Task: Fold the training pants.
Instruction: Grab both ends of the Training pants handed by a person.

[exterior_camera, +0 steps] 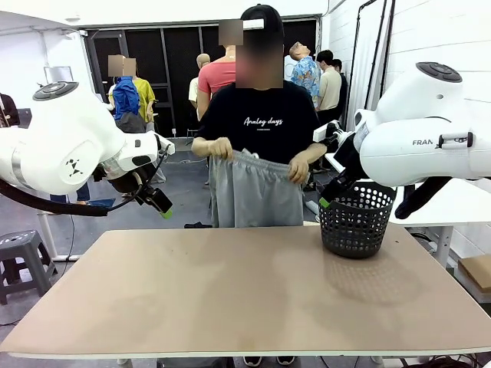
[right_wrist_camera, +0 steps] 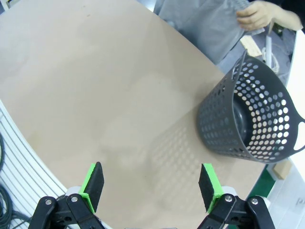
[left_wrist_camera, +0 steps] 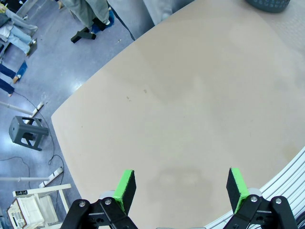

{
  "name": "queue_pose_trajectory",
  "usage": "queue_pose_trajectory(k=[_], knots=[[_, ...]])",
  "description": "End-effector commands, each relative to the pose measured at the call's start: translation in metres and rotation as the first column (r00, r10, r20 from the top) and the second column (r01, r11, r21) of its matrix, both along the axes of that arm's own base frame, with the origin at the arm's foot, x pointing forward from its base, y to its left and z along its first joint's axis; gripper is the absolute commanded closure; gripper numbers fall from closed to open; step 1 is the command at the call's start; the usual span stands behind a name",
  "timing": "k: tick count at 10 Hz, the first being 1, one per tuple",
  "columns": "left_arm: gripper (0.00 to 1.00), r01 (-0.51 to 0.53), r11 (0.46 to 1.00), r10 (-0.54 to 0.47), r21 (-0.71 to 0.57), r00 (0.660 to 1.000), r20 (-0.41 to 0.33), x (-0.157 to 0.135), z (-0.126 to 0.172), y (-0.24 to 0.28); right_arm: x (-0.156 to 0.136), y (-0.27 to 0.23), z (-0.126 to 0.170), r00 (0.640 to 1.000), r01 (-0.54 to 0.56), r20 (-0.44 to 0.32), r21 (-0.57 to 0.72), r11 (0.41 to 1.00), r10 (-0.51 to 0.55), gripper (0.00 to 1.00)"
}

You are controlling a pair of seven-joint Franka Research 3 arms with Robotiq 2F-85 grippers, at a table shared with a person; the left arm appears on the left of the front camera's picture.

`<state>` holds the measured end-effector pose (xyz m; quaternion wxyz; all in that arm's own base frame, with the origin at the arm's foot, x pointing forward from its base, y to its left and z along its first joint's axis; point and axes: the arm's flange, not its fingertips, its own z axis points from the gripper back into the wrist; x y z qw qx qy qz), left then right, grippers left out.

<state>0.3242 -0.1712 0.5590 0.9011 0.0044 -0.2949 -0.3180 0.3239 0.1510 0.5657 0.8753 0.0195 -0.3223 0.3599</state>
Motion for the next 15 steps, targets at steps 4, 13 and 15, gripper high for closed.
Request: queue_pose_trajectory(k=[4,13,15], knots=[[0.00,0.000,1.000,0.000,-0.002,1.000,-0.002,0.0022,0.0007,0.0002,0.0001,-0.0001,-0.0004,1.000,0.000,-0.001,0.000,1.000,0.000,0.00],[0.00,0.000,1.000,0.000,-0.002,1.000,-0.002,0.0022,0.0007,0.0002,0.0001,-0.0001,-0.0004,1.000,0.000,-0.001,0.000,1.000,0.000,0.00],[0.00,0.000,1.000,0.000,-0.002,1.000,-0.002,0.0022,0.0007,0.0002,0.0001,-0.0001,-0.0004,1.000,0.000,-0.001,0.000,1.000,0.000,0.00]])
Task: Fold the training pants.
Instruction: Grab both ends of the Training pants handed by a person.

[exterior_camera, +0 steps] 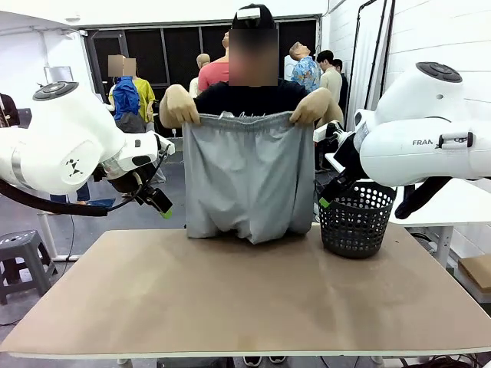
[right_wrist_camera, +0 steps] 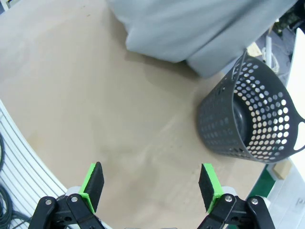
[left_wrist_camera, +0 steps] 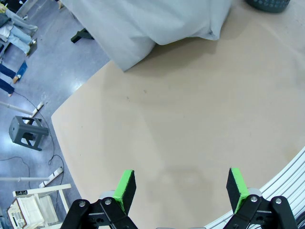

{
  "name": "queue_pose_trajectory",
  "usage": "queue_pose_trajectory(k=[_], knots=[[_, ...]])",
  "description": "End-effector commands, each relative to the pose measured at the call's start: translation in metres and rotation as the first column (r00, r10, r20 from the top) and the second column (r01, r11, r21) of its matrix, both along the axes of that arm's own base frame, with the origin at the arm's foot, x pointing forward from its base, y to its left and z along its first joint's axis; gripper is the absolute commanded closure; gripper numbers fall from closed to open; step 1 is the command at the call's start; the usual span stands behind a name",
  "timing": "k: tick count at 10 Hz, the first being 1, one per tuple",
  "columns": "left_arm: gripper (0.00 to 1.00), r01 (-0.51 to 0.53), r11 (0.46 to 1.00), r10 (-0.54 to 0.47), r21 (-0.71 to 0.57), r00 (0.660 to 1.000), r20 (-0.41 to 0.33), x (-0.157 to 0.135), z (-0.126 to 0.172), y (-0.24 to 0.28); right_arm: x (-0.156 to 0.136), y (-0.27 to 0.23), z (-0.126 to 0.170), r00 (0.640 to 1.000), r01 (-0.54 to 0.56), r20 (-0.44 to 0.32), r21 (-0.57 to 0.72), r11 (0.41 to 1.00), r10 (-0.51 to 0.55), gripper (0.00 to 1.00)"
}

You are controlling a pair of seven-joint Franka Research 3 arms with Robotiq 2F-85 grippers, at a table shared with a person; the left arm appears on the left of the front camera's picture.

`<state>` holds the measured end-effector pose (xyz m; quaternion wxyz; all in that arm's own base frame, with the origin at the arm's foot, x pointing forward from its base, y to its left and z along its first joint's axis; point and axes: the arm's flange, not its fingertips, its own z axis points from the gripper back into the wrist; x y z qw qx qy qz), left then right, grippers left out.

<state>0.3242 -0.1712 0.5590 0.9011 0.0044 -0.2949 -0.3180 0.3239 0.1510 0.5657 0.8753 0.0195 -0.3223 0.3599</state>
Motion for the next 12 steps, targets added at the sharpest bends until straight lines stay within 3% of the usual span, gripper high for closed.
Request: queue_pose_trajectory(k=[1,12], knots=[[0.00,0.000,1.000,0.000,-0.002,1.000,-0.002,0.0022,0.0007,0.0002,0.0001,-0.0001,-0.0004,1.000,0.000,-0.001,0.000,1.000,0.000,0.00],[0.00,0.000,1.000,0.000,-0.002,1.000,-0.002,0.0022,0.0007,0.0002,0.0001,-0.0001,-0.0004,1.000,0.000,-0.001,0.000,1.000,0.000,0.00]])
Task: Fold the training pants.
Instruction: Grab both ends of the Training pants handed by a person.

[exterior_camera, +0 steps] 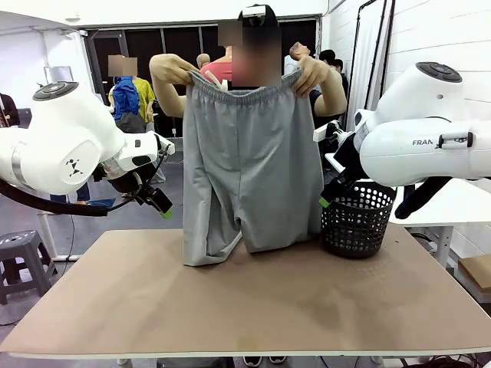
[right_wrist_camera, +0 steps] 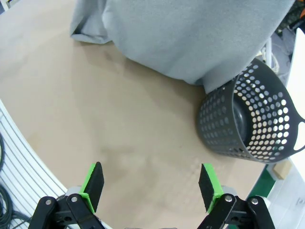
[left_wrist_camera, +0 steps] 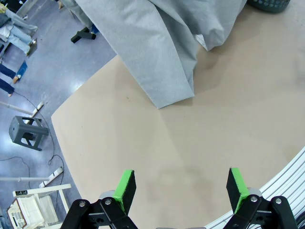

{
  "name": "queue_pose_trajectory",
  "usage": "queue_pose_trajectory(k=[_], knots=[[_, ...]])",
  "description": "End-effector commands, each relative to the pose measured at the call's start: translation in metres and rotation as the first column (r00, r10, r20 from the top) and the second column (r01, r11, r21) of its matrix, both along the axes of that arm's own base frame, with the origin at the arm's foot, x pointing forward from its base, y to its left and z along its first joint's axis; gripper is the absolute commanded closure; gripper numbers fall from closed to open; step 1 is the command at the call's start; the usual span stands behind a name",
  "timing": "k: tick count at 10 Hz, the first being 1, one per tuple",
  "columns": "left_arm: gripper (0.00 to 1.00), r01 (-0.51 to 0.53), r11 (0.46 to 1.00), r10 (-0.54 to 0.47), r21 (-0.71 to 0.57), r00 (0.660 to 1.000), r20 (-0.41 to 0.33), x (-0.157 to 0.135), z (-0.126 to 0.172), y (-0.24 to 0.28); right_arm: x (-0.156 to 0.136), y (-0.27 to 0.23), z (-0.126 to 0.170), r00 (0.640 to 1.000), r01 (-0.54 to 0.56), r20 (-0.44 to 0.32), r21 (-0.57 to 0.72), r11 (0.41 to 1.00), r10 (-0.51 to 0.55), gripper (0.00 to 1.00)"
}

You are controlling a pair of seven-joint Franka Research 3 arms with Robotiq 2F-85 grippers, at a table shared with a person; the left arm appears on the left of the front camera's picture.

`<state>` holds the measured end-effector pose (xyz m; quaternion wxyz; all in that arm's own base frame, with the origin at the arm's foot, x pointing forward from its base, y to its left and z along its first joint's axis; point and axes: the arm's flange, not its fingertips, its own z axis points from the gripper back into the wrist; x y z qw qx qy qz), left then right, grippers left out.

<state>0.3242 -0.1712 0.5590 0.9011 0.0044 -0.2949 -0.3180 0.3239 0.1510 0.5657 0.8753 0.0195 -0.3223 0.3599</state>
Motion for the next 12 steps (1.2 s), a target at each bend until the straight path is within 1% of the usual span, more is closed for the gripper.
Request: queue_pose_trajectory(k=[1,12], knots=[[0.00,0.000,1.000,0.000,-0.002,1.000,-0.002,0.0022,0.0007,0.0002,0.0001,-0.0001,-0.0004,1.000,0.000,-0.001,0.000,1.000,0.000,0.00],[0.00,0.000,1.000,0.000,-0.002,1.000,-0.002,0.0022,0.0007,0.0002,0.0001,-0.0001,-0.0004,1.000,0.000,-0.001,0.000,1.000,0.000,0.00]])
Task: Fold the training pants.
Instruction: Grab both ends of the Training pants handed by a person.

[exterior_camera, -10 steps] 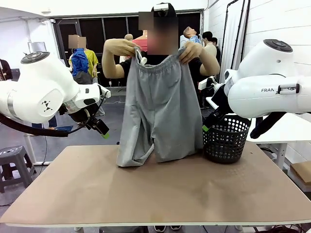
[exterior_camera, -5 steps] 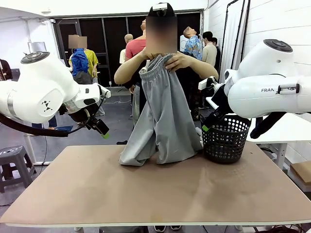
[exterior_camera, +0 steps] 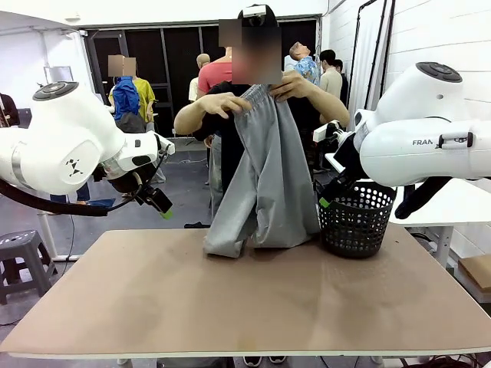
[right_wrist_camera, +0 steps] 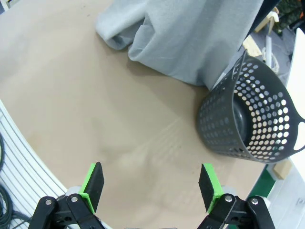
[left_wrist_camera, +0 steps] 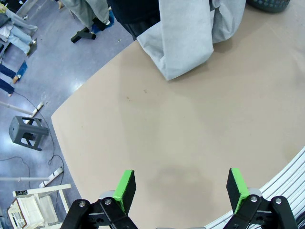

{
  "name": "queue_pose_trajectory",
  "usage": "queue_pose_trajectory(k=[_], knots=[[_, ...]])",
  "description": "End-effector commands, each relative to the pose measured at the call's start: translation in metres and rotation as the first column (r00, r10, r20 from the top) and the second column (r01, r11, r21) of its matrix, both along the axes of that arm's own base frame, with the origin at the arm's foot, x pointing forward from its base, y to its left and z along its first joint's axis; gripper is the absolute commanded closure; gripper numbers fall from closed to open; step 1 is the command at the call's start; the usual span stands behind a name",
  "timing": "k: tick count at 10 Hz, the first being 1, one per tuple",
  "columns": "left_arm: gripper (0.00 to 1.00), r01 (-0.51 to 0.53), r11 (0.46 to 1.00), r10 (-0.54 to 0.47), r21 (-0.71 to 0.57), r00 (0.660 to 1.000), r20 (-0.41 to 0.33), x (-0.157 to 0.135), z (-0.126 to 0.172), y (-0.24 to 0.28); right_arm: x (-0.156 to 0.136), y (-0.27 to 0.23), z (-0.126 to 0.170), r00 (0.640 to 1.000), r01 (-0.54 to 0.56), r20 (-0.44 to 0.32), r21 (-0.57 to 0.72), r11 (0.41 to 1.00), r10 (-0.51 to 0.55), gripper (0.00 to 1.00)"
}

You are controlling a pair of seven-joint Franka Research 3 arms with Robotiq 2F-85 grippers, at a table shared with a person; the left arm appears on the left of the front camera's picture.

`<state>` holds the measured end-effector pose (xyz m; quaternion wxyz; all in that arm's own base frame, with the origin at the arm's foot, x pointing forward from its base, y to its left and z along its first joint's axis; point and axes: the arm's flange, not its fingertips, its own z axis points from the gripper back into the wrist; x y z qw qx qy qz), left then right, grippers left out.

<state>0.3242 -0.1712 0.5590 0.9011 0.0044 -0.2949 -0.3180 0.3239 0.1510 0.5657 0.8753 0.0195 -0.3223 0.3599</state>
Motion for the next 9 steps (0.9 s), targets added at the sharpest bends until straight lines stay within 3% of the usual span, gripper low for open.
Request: queue_pose_trajectory(k=[1,9], knots=[[0.00,0.000,1.000,0.000,-0.002,1.000,-0.002,0.0022,0.0007,0.0002,0.0001,-0.0001,-0.0004,1.000,0.000,-0.001,0.000,1.000,0.000,0.00],[0.00,0.000,1.000,0.000,-0.002,1.000,-0.002,0.0022,0.0007,0.0002,0.0001,-0.0001,-0.0004,1.000,0.000,-0.001,0.000,1.000,0.000,0.00]])
